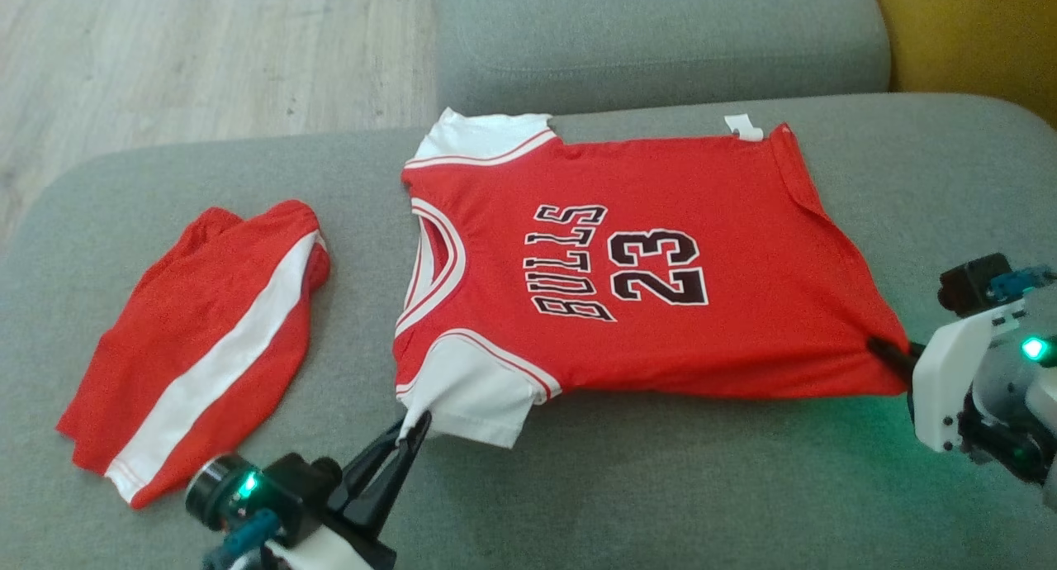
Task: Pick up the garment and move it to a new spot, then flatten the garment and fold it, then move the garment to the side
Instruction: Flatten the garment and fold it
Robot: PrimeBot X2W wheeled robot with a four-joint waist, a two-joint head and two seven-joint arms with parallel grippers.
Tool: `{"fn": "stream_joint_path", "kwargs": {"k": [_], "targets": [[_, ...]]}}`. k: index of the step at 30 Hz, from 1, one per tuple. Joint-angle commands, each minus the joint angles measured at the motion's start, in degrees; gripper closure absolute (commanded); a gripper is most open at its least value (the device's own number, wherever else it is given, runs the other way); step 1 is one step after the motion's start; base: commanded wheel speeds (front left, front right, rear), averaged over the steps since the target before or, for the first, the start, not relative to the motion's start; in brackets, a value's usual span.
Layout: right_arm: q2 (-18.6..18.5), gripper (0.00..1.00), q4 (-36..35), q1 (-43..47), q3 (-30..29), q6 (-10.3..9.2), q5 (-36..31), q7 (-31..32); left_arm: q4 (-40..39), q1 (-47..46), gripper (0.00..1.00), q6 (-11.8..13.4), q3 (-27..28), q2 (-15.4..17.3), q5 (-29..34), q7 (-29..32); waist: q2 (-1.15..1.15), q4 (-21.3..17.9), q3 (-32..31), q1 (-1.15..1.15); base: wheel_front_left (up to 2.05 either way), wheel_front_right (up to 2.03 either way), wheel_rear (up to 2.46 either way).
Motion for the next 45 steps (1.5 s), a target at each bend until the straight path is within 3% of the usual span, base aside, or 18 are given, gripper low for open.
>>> {"fn": "stream_joint_path", "kwargs": {"k": [1,10,22,31,37,38,39,41,42,45], "targets": [[-1.94,1.00,-0.78,-1.67,-0.97,-0.04,0.46,-0.25,-2.01,-4.45,1.00,0.33,2.89,1.65,0.43,-0.05,0.00,-0.37,0.77,0.00,0.00,0.00,0.00],[0.68,1.00,1.30,-5.85,-3.25,-0.04,0.19,1.64,1.85,-13.13,1.00,-1.78,4.07,2.60,1.64,0.94,0.00,-1.85,5.22,0.00,0.00,0.00,0.00],[4.45,1.00,5.59,-11.94,-3.96,-0.04,-1.64,6.22,11.95,-25.35,1.00,-5.37,1.55,3.72,3.62,2.63,0.00,-2.32,10.53,0.00,0.00,0.00,0.00],[6.83,1.00,8.23,-17.34,-4.59,-0.04,-1.99,8.61,22.23,-37.38,1.00,-6.41,-3.13,3.37,4.47,1.58,0.00,-2.45,14.31,0.00,0.00,0.00,0.00],[7.85,1.00,10.04,-20.17,-4.60,-0.04,-2.22,8.93,28.09,-44.84,1.00,-6.49,-10.04,2.70,3.66,-0.75,0.00,-2.44,16.19,0.00,0.00,0.00,0.00],[7.95,0.24,10.54,-20.70,-4.83,-0.04,-2.45,8.42,28.92,-45.83,1.00,-6.50,-11.22,2.62,3.32,-1.01,0.00,-2.43,16.42,0.00,0.00,0.00,0.00],[8.18,0.00,11.07,-21.29,-5.03,-0.04,-2.73,7.93,29.77,-46.88,1.00,-6.50,-12.22,2.58,2.96,-1.42,0.00,-2.45,16.74,0.00,0.00,0.00,0.00],[8.61,0.00,12.13,-22.64,-5.51,-0.04,-3.48,6.38,31.74,-49.21,0.44,-6.50,-13.38,2.30,2.73,-3.01,0.00,-2.38,17.35,0.00,0.00,0.00,0.00],[8.92,0.00,12.80,-23.34,-5.94,-0.04,-3.73,5.45,32.92,-50.42,0.00,-6.50,-13.38,2.00,2.84,-4.23,0.00,-2.33,17.64,0.00,0.00,0.00,0.00],[10.01,0.00,14.99,-25.58,-7.47,-0.04,-4.95,1.37,36.97,-53.41,0.00,-5.72,-11.90,0.13,2.74,-8.55,0.00,-2.20,18.25,0.00,0.00,0.00,0.00]]}}
